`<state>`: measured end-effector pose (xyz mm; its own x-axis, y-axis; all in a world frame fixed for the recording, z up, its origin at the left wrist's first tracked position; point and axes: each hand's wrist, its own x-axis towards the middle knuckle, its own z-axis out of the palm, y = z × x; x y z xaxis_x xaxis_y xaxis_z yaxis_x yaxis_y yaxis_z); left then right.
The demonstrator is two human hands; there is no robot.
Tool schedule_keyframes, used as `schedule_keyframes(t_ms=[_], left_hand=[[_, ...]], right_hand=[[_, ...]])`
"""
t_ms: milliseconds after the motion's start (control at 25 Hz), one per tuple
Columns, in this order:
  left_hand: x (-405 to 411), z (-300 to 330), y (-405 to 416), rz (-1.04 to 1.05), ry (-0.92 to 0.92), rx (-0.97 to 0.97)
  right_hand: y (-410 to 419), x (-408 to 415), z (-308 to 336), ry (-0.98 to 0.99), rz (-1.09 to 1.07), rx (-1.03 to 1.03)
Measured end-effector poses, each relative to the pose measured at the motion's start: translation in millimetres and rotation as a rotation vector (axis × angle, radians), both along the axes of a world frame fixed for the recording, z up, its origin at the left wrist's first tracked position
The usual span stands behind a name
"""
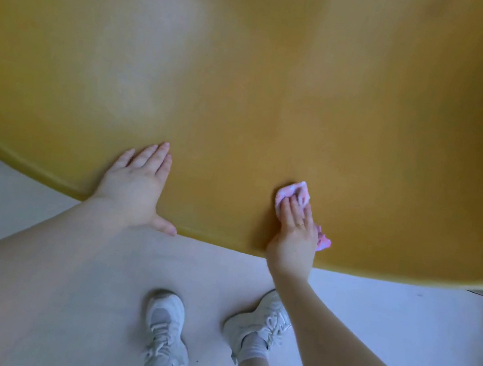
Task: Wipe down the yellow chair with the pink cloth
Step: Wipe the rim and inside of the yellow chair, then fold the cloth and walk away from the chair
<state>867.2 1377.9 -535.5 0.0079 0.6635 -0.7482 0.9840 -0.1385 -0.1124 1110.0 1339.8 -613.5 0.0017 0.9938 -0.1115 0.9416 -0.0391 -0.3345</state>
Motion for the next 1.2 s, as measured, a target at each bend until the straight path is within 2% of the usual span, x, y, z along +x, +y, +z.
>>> schedule_keyframes(t_ms=[120, 240, 320, 440, 520, 560, 640, 680, 760, 840, 920, 1040, 1200], left_hand=[[-9, 6, -5, 0.002, -0.017, -0.012], [-22, 13, -16, 0.063, -0.115, 0.020], [-33, 28, -23, 0.112, -0.215, 0.019], [-49, 73, -30, 0.013, -0.302, 0.048], [-53, 105, -30, 0.184, -0.477, 0.072], [-49, 123, -28, 0.389, -0.639, 0.049], [-32, 159, -27, 0.804, -1.013, 0.020], [-20, 182, -27, 0.946, -1.138, 0.002], [0, 220, -29, 0.991, -1.229, 0.061], [13, 258, -30, 1.053, -1.273, 0.176], [20, 297, -33, 1.063, -1.313, 0.242], [28, 349, -53, 0.911, -1.337, 0.241], [44, 399, -101, 0.721, -1.278, 0.296]], right_hand=[[-22, -65, 15, 0.072, -0.003, -0.086], [-37, -130, 35, 0.199, 0.049, -0.183], [-36, -153, 53, 0.464, 0.113, -0.281], [-5, -148, 108, 0.805, -0.094, -0.523], [12, -133, 155, 0.998, -0.204, -0.592], [17, -125, 181, 1.048, -0.201, -0.597], [23, -114, 228, 1.032, -0.155, -0.593], [24, -110, 252, 0.986, -0.134, -0.565], [24, -100, 302, 0.901, -0.108, -0.503], [20, -88, 354, 0.868, -0.093, -0.529], [16, -74, 402, 0.810, -0.049, -0.561], [6, -49, 463, 0.623, 0.071, -0.560], [-26, -23, 516, 0.625, 0.253, -0.506]])
